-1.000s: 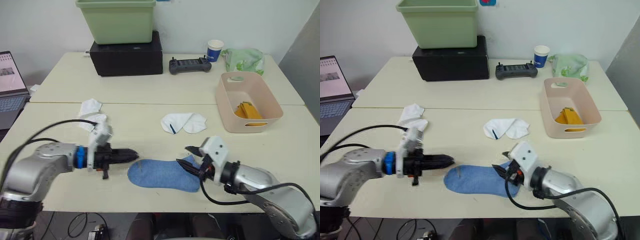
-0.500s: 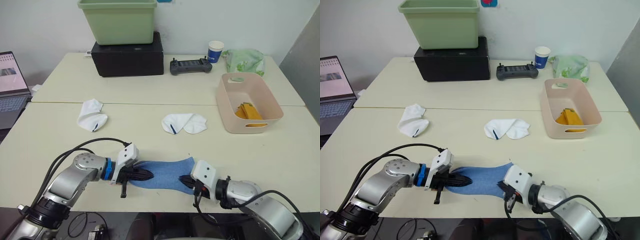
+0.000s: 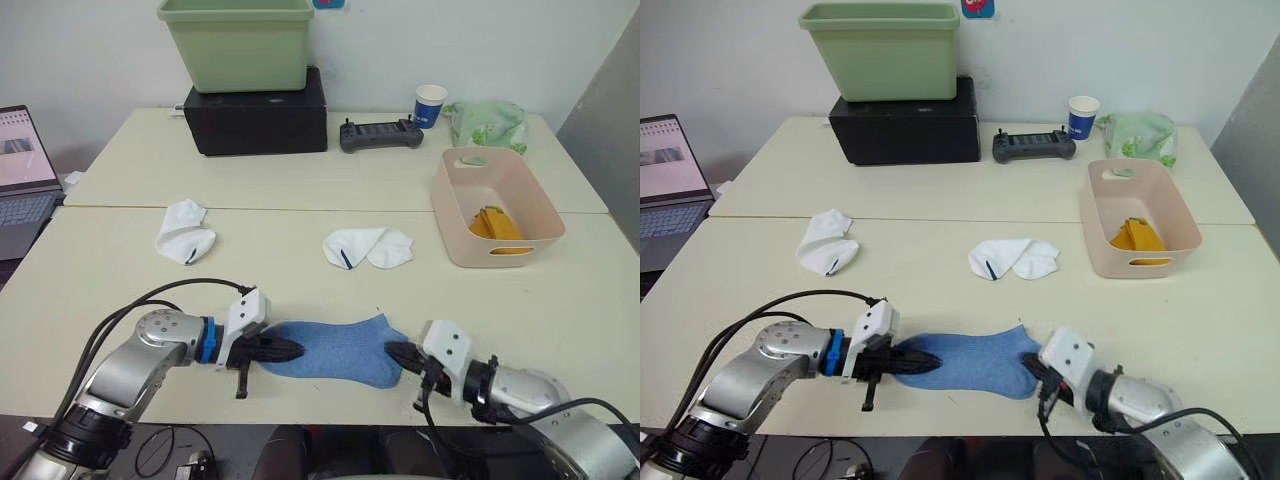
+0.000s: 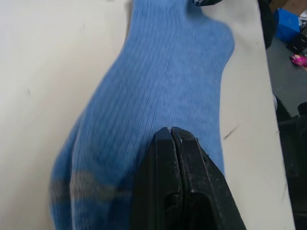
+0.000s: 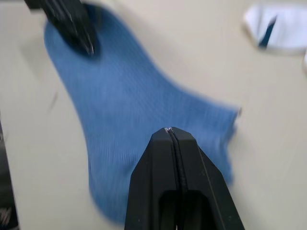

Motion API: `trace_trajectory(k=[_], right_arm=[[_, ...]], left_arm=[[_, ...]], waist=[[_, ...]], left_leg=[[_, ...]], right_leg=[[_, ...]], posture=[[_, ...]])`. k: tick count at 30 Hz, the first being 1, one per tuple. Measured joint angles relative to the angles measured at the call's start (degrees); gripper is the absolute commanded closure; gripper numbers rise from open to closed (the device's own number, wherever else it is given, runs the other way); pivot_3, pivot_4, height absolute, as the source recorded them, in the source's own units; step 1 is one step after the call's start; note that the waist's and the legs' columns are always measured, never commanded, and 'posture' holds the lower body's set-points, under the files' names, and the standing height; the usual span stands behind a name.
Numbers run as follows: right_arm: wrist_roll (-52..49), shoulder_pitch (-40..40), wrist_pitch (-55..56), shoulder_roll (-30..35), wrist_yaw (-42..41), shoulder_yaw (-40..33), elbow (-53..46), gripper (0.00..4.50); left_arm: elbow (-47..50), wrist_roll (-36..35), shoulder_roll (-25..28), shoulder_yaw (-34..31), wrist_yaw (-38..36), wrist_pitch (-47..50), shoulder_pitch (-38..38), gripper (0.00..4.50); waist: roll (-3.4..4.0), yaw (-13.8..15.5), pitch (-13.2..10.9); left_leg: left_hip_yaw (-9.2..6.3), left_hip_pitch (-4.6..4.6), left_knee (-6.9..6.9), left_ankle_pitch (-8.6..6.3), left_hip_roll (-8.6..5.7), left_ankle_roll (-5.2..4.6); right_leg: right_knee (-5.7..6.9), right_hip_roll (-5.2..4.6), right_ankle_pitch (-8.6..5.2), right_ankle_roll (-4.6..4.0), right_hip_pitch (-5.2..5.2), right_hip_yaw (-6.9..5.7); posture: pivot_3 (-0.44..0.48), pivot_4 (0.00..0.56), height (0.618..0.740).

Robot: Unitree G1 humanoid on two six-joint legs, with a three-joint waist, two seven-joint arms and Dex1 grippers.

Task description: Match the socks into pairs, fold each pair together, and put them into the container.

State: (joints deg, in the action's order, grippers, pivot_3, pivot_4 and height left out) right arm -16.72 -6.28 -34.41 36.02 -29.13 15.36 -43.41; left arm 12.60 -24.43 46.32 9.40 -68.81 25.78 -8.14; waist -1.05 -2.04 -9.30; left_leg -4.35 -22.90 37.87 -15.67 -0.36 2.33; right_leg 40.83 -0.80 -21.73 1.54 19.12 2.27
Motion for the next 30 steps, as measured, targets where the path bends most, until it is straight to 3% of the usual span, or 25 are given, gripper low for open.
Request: trace_trajectory(k=[6,11,21,29,30], right_arm=[[6.83,5.64,-0.53,-5.51,2.29,8.58,9.01,4.47],[10.09,4.36,1.93,-8.22,4.38,9.54,12.03,4.47],[8.37,-10.71,5.81,-5.16,4.52,-5.53,7.25,4.47],[1.55,-15.88,2.8,-9.79,4.66,-10.05,1.98,4.47],[0.9,-16.02,2.44,-10.49,5.12,-10.92,1.25,4.31]], left_arm=[[-3.96,4.42,-2.42,1.36,2.01,-4.27,0.69,4.5],[-6.01,5.77,-3.38,1.68,2.02,-7.48,0.76,4.5],[-6.65,6.37,-4.14,2.11,2.19,-7.9,0.57,4.5],[-4.71,4.15,-5.12,2.7,-2.93,-6.61,-3.15,4.5],[-4.48,4.32,-5.51,2.88,-3.07,-6.67,-4.5,4.5]], waist=[[0.01,0.2,-0.01],[0.09,0.25,0.09],[0.19,0.39,0.44],[0.18,0.38,0.22],[0.18,0.39,0.22]], left_leg=[[0.0,-0.02,-0.01,0.0,-0.02,0.0],[0.0,0.06,0.0,0.0,-0.04,0.0],[0.0,0.35,-0.03,-0.02,-0.07,-0.01],[-0.04,-0.02,0.0,-0.01,-0.04,0.0],[-0.03,-0.02,0.0,-0.01,-0.04,0.0]], right_leg=[[-0.04,0.0,0.0,0.0,0.02,-0.01],[-0.03,-0.04,0.0,0.0,-0.05,0.0],[-0.13,-0.07,-0.01,0.02,-0.44,-0.02],[-0.04,-0.02,-0.01,0.01,-0.07,-0.05],[-0.05,-0.02,-0.01,0.01,-0.07,-0.04]], posture=[[0.0,0.15,0.725],[0.0,0.15,0.725],[0.0,0.15,0.725],[0.0,0.15,0.725],[0.0,0.15,0.725]])
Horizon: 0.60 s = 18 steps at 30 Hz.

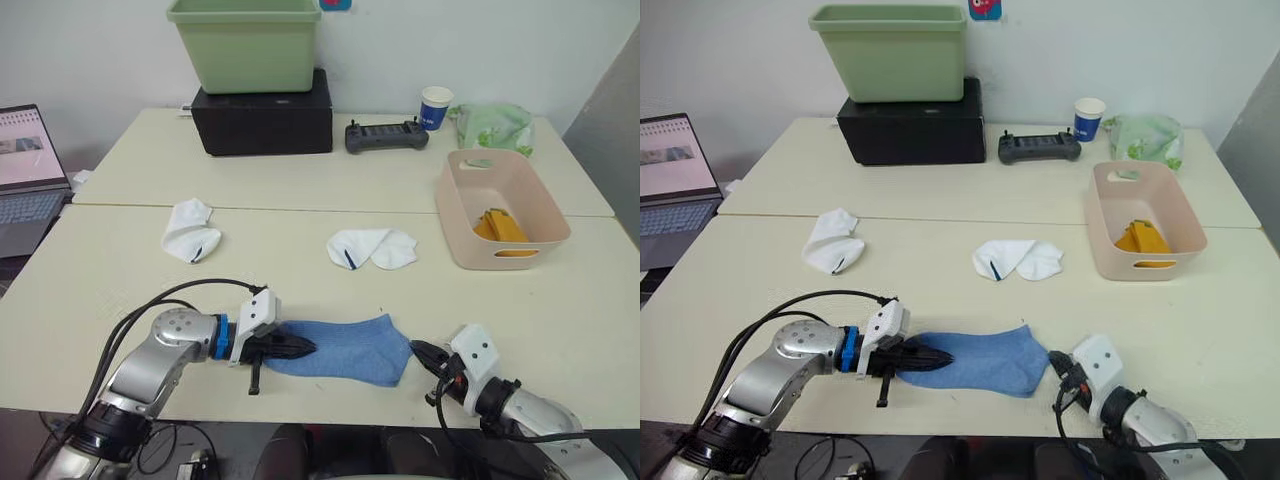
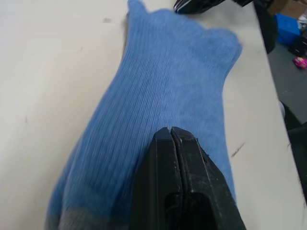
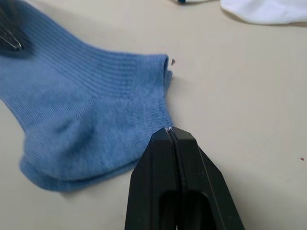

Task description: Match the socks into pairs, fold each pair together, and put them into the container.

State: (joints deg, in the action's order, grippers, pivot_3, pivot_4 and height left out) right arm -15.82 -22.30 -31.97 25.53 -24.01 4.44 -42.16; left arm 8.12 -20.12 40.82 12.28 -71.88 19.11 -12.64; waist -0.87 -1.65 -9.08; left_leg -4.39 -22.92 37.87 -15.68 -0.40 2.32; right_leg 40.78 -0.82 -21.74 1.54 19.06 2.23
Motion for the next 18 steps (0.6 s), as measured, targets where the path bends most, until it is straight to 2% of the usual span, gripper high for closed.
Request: trace_trajectory(k=[3,6,12,15,18], right_arm=[[-1.67,-0.12,-0.99,-1.27,1.09,-2.83,-1.51,3.62],[-2.27,-0.8,-1.88,-1.26,1.59,-3.65,-1.75,2.48],[-0.62,-1.09,-3.98,-2.18,4.12,-0.35,-1.45,0.3],[1.4,0.15,-5.38,-2.47,5.77,3.47,-1.16,0.3],[3.87,1.17,-5.97,-2.41,7.2,6.6,-1.0,1.09]], left_arm=[[-1.71,2.06,-2.21,1.63,0.57,-1.26,-2.96,4.5],[-6.31,5.27,-3.41,4.65,1.01,-3.27,-3.29,4.5],[-6.75,7.28,-3.18,5.44,-0.01,-8.08,-3.09,4.5],[-6.5,7.26,-3.18,5.31,0.09,-8.05,-2.62,4.5],[-6.07,7.25,-3.17,5.12,0.52,-7.82,-2.2,4.5]], waist=[[0.0,-0.01,0.0],[-0.01,-0.29,-0.01],[0.02,-0.22,0.0],[0.02,-0.22,0.0],[0.02,-0.24,0.01]], left_leg=[[0.04,0.01,0.0,0.0,-0.01,0.0],[0.03,0.01,-0.03,0.0,0.05,-0.01],[0.02,0.03,-0.03,0.0,0.08,-0.01],[0.0,0.03,-0.03,0.0,0.07,-0.01],[0.0,0.04,-0.03,0.0,0.07,-0.01]], right_leg=[[-0.01,0.0,0.0,0.0,0.0,0.03],[0.01,0.11,0.0,0.0,0.07,0.06],[0.01,0.11,0.0,0.0,0.04,0.07],[0.01,0.11,0.0,0.0,0.05,0.06],[0.01,0.11,0.0,0.0,0.04,0.06]], posture=[[0.0,0.15,0.725],[0.0,0.15,0.725],[0.0,0.15,0.725],[0.0,0.15,0.725],[0.0,0.15,0.725]])
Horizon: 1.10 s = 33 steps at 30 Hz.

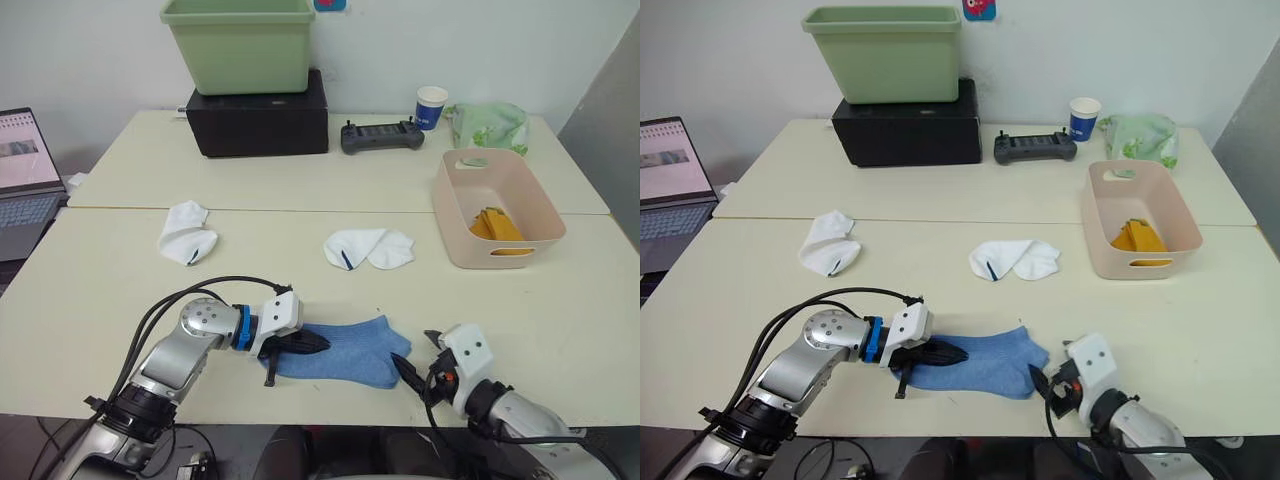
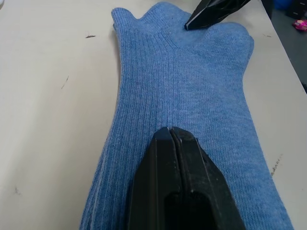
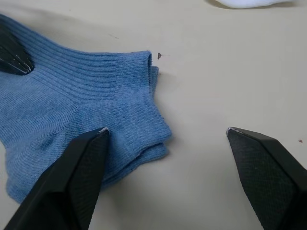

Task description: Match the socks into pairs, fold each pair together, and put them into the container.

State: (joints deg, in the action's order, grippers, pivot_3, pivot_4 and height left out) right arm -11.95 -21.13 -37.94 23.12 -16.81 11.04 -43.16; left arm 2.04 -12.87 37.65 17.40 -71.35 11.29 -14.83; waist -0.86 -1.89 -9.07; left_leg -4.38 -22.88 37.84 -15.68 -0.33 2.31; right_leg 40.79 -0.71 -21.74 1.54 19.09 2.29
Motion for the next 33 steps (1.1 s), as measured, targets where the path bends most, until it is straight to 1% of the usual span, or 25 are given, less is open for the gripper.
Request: trace_trajectory(k=[1,2,8,9,10,13,17,20,23,28,31,33], right_arm=[[0.25,0.13,-0.05,0.01,0.19,0.39,0.03,1.34],[0.72,0.28,-0.15,0.03,0.42,0.97,0.03,1.68],[3.26,-0.17,1.11,2.45,-0.05,4.51,-0.82,3.84],[3.73,-0.24,1.3,2.97,-0.4,4.9,-1.08,4.26],[3.88,-0.36,1.47,3.13,-0.66,4.99,-1.23,4.49],[3.45,-0.03,1.46,2.34,-0.74,3.89,-1.39,4.49],[0.86,2.35,0.64,0.64,-1.23,-0.64,-1.03,4.49],[-1.61,4.24,-0.7,0.55,-2.03,-4.59,-0.56,4.49],[-3.25,4.59,-1.55,0.98,-3.12,-6.91,-0.41,4.49],[-5.93,4.84,-3.69,1.5,-4.26,-9.86,-1.3,4.49],[-8.83,6.57,-5.87,2.22,-5.12,-10.42,-4.06,4.49],[-11.16,7.82,-7.66,2.77,-5.86,-10.41,-6.37,4.49]], left_arm=[[0.16,0.0,0.0,-0.07,0.16,0.03,0.17,4.5],[0.37,0.0,0.0,-0.16,0.42,0.11,0.39,4.5],[0.67,-0.19,0.0,-0.49,1.0,0.99,0.55,4.5],[0.67,-0.27,0.0,-0.6,1.06,1.1,0.55,4.5],[0.68,-0.39,0.0,-0.79,1.11,1.26,0.55,4.5],[0.73,-1.01,0.06,-1.44,1.38,2.47,0.46,4.5],[1.66,-1.43,-0.53,-1.69,2.38,4.8,-1.07,4.5],[2.88,-1.39,-3.03,-1.06,3.22,5.99,-3.53,4.5],[2.58,0.06,-5.28,1.87,3.23,5.73,-5.4,4.5],[-2.87,5.21,-8.59,7.06,3.46,1.34,-7.98,4.5],[-6.52,7.22,-10.28,7.89,4.35,-3.14,-9.87,4.5],[-7.16,7.43,-10.47,7.97,4.35,-4.35,-10.03,4.5]], waist=[[0.0,0.01,0.0],[-0.01,0.0,0.0],[-0.01,0.0,0.0],[-0.01,0.01,0.0],[-0.01,0.02,0.0],[-0.02,0.04,-0.01],[-0.04,0.09,-0.04],[-0.08,0.14,-0.06],[-0.08,0.19,-0.07],[-0.08,0.09,-0.08],[-0.08,0.09,-0.07],[-0.08,0.09,-0.07]], left_leg=[[0.0,0.0,0.0,0.0,0.0,0.0],[-0.01,0.0,0.0,0.0,0.01,0.0],[-0.01,0.01,0.0,0.0,0.0,0.0],[-0.01,0.01,0.0,0.0,0.0,0.0],[-0.02,0.0,0.0,0.0,0.0,0.0],[-0.02,-0.01,0.01,0.0,0.0,0.0],[-0.01,-0.03,0.02,0.0,-0.03,0.0],[-0.01,-0.06,0.02,0.0,-0.04,0.0],[0.01,-0.07,0.02,0.0,-0.04,0.0],[0.01,-0.05,0.03,0.0,-0.04,0.0],[0.02,-0.03,0.04,0.0,-0.04,0.0],[0.0,-0.03,0.04,0.0,-0.04,0.0]], right_leg=[[0.0,0.0,0.0,0.0,0.0,0.0],[0.0,0.0,0.0,0.0,0.0,-0.01],[0.0,0.0,0.0,0.0,-0.01,-0.01],[0.0,0.0,0.0,0.0,-0.01,-0.02],[0.0,0.0,0.0,0.0,-0.01,-0.03],[0.0,0.0,0.0,0.0,-0.01,-0.03],[0.0,-0.02,0.0,0.0,-0.01,-0.02],[-0.02,-0.02,0.0,0.0,0.0,-0.04],[-0.02,-0.02,0.0,0.0,0.0,-0.03],[0.02,0.0,0.0,0.0,0.01,-0.02],[0.02,0.0,0.0,0.0,-0.01,0.0],[0.01,0.0,0.0,0.0,-0.03,-0.02]], posture=[[0.0,0.15,0.725],[0.0,0.15,0.725],[0.0,0.15,0.725],[0.0,0.15,0.725],[0.0,0.15,0.725],[0.0,0.15,0.725],[0.0,0.15,0.725],[0.0,0.15,0.725],[0.0,0.15,0.725],[0.0,0.15,0.725],[0.0,0.15,0.725],[0.0,0.15,0.725]])
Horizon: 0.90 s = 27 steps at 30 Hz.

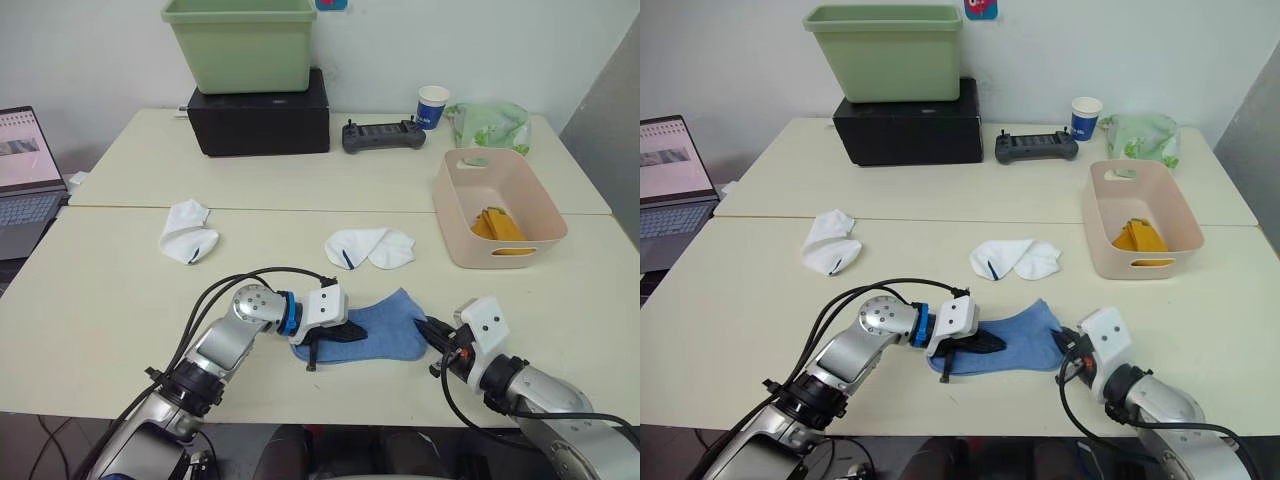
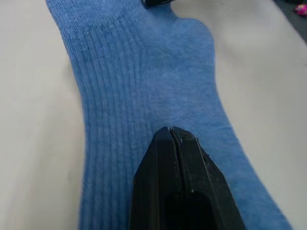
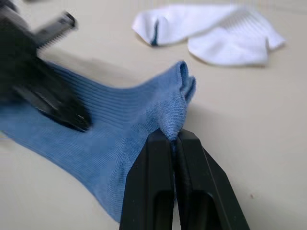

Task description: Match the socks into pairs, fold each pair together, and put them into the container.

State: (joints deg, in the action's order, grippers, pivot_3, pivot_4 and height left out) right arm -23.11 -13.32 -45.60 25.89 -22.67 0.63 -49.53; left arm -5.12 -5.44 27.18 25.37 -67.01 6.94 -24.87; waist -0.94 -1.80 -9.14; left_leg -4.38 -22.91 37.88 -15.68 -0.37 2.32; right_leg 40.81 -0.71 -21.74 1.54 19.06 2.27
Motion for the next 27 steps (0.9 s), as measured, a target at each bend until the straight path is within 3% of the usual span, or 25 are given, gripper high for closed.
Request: trace_trajectory(k=[3,11,19,27], right_arm=[[-2.84,2.78,-3.02,0.78,-0.53,0.96,-1.45,4.49],[-8.71,8.48,-8.94,1.61,-1.21,2.05,-1.8,4.49],[-14.45,18.14,-14.76,-0.01,-1.41,6.03,2.15,4.49],[-14.09,25.88,-18.46,-6.79,0.42,13.66,12.29,4.49]], left_arm=[[1.47,-1.34,0.93,-0.78,-1.12,1.74,0.7,4.5],[7.25,-4.61,10.77,-6.65,-3.85,6.42,3.37,4.5],[4.93,-2.77,9.81,-6.76,-2.69,1.53,5.26,4.5],[5.52,-2.63,9.23,-7.15,-2.21,1.35,6.4,4.5]], waist=[[-0.01,-0.11,-0.01],[0.02,-0.07,-0.08],[0.0,-0.02,-0.1],[0.0,-0.06,-0.1]], left_leg=[[-0.01,0.0,0.0,0.0,0.01,0.0],[-0.03,-0.01,-0.01,0.0,0.03,0.0],[-0.04,-0.01,-0.01,0.0,0.02,0.0],[-0.04,0.0,-0.02,0.0,0.02,0.0]], right_leg=[[0.01,0.01,0.0,0.0,0.02,0.0],[0.0,0.02,0.0,0.0,0.04,0.0],[-0.02,0.0,0.0,0.0,0.03,-0.03],[-0.01,-0.01,0.0,0.0,0.05,-0.03]], posture=[[0.0,0.15,0.725],[0.0,0.15,0.725],[0.0,0.15,0.725],[0.0,0.15,0.725]])
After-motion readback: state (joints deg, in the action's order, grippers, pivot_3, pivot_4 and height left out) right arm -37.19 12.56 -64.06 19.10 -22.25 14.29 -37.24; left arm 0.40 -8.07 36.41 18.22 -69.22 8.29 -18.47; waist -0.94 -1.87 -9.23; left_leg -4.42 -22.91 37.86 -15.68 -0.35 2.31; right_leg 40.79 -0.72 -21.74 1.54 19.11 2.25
